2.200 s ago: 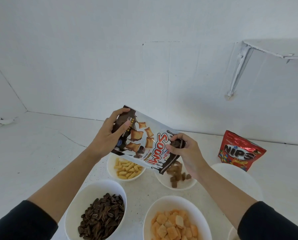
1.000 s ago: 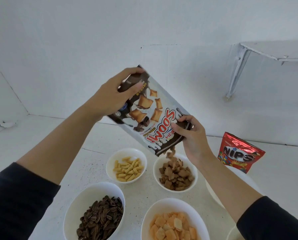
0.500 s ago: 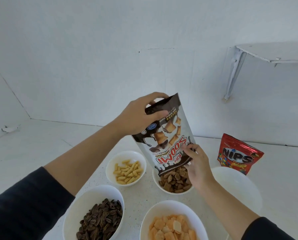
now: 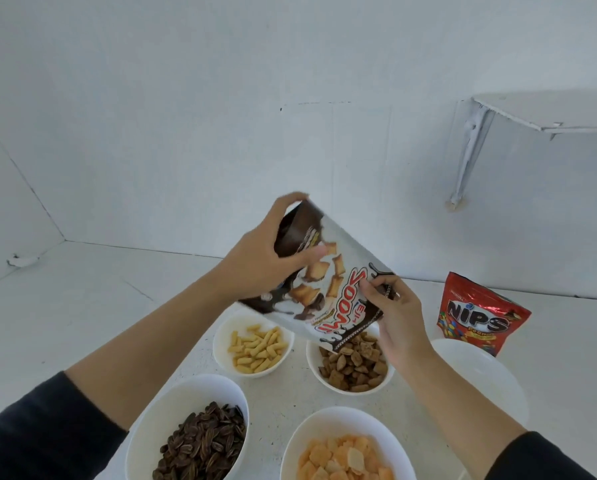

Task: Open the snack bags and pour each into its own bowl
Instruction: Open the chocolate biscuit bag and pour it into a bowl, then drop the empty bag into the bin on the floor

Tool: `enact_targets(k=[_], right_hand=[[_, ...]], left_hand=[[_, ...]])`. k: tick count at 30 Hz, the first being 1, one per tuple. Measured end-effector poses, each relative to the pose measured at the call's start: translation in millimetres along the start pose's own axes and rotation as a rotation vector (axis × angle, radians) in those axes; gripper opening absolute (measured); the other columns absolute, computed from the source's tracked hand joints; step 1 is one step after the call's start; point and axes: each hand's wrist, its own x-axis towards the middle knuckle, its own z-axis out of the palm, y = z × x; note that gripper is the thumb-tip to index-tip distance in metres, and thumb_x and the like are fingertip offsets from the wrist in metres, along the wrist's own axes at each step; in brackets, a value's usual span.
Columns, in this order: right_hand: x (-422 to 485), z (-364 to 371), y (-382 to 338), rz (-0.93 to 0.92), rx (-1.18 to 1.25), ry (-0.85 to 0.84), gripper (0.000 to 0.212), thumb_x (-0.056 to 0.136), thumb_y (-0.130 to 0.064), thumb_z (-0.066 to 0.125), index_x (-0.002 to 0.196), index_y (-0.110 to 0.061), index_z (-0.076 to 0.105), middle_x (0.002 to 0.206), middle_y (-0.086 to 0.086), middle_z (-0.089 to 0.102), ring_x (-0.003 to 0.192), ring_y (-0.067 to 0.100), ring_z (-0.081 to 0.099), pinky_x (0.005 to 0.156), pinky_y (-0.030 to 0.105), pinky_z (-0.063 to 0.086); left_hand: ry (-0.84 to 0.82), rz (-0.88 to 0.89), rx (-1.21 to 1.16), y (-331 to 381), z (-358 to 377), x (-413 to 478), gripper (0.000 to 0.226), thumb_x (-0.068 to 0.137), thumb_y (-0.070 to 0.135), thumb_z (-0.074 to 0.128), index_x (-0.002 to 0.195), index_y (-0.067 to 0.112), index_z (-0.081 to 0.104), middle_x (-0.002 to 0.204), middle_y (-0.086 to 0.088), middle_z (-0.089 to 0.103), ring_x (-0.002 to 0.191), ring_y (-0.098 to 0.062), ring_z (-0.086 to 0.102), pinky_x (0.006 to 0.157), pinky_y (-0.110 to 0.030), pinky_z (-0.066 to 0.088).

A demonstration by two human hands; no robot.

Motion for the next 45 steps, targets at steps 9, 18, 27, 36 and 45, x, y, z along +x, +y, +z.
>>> enact_targets(k=[9,18,27,36,45], right_hand=[[8,38,-50,-0.346,-0.292,-0.059,0.035,0.082,0.000,0.077,0.105,-0.014,0.055,0.108,0.008,0.072,0.094,0.019,0.073,0.071,0.031,0.060],[-6,50,-38,0.037,-0.379,-0.289,0.042,0.080,-0.021,0.082,0.117,-0.016,0.062,0.107,0.008,0.077,0.099,0.028,0.074,0.095,0.055,0.055],[-4,57,-7,0.197,-0.007,0.024,0.015,0.084,-0.010,0.077,0.096,-0.006,0.069,0.099,0.016,0.077,0.097,0.036,0.073,0.091,0.051,0.057],[-2,142,-31,0.119,-0.027,-0.111,0.025,0.088,-0.019,0.076,0.108,-0.007,0.068,0.097,0.011,0.078,0.091,0.029,0.076,0.085,0.049,0.060],[-94,281,-10,-0.094,-0.325,-0.605,0.022,0.095,-0.026,0.068,0.096,-0.006,0.059,0.090,0.011,0.077,0.079,0.025,0.077,0.064,0.035,0.061]], left_hand=[[0.361,-0.226,-0.439,-26,-20,-18,0.021,0.090,0.038,0.072,0.108,0.042,0.063,0.100,0.008,0.078,0.088,-0.019,0.078,0.080,-0.048,0.063],[0.654,-0.361,-1.002,-69,-1,-72,0.033,0.096,0.027,0.065,0.128,0.021,0.065,0.119,-0.009,0.075,0.107,-0.032,0.073,0.092,-0.055,0.057],[0.580,-0.543,-1.027,-101,11,-101,0.032,0.090,0.010,0.066,0.122,0.005,0.066,0.124,-0.023,0.070,0.106,-0.033,0.070,0.093,-0.048,0.052],[0.260,-0.491,-0.329,-90,-37,-146,0.082,0.076,-0.010,0.081,0.132,0.035,0.041,0.098,-0.007,0.080,0.089,-0.027,0.078,0.080,-0.039,0.061],[0.701,-0.351,-0.316,-57,-138,-231,0.051,0.087,0.029,0.072,0.130,0.036,0.046,0.113,0.000,0.077,0.100,-0.023,0.076,0.077,-0.043,0.063]])
